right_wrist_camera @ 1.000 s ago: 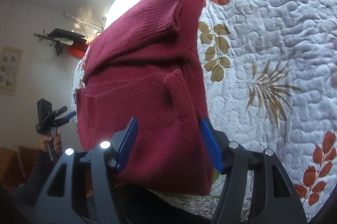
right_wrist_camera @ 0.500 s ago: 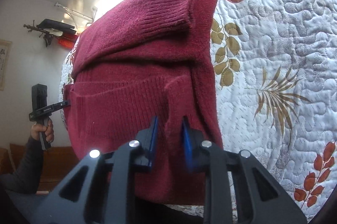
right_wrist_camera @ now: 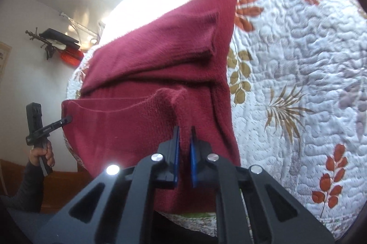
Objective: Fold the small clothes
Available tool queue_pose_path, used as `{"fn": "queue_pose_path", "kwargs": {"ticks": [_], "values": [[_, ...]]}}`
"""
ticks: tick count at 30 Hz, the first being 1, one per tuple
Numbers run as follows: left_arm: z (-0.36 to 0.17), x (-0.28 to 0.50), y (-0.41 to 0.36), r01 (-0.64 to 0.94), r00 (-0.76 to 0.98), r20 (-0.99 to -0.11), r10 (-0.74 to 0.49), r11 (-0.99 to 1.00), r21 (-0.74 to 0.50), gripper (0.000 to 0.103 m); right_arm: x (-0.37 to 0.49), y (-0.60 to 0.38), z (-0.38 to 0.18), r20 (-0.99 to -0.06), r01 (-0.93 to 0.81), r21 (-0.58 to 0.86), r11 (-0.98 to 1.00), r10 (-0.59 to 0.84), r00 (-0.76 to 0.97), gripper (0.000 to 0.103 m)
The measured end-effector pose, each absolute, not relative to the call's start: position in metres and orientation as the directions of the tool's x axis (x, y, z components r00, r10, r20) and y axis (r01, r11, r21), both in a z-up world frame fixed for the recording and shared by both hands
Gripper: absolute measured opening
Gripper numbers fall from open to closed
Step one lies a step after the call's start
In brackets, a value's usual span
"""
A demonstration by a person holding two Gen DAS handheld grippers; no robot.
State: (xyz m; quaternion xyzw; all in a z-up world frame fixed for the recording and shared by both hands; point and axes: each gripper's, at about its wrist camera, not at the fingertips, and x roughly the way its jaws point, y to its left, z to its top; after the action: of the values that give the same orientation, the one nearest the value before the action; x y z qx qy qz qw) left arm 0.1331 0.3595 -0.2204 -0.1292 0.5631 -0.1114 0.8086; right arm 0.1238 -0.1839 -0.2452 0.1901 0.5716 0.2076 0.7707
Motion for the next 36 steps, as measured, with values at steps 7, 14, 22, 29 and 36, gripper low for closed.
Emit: {"fn": "queue_pose_path", "kwargs": {"ticks": [7, 14, 22, 29, 36], "values": [[-0.215, 0.122, 0.346, 0.049, 0.376, -0.892, -0.25, 0.967, -0.251, 0.007, 0.111, -0.196, -0.22, -0.779, -0.114, 0.54, 0.834, 0.546, 0.307, 0.007], [-0.198, 0.116, 0.335, 0.125, 0.491, -0.853, -0.177, 0.983, -0.132, 0.008, 0.115, -0.193, -0.226, -0.79, -0.097, 0.529, 0.843, 0.531, 0.307, 0.007], [-0.128, 0.101, 0.34, 0.158, 0.651, -0.718, -0.247, 0.969, -0.19, 0.008, 0.119, -0.195, -0.176, -0.749, -0.143, 0.507, 0.85, 0.517, 0.414, 0.007], [-0.093, 0.159, 0.356, 0.18, 0.698, -0.652, -0.296, 0.954, -0.241, 0.008, 0.17, -0.204, -0.131, -0.693, -0.175, 0.497, 0.85, 0.51, 0.51, 0.007], [-0.091, 0.248, 0.358, 0.208, 0.677, -0.667, -0.312, 0.95, -0.234, 0.008, 0.247, -0.208, -0.12, -0.688, -0.17, 0.478, 0.862, 0.487, 0.537, 0.007]]}}
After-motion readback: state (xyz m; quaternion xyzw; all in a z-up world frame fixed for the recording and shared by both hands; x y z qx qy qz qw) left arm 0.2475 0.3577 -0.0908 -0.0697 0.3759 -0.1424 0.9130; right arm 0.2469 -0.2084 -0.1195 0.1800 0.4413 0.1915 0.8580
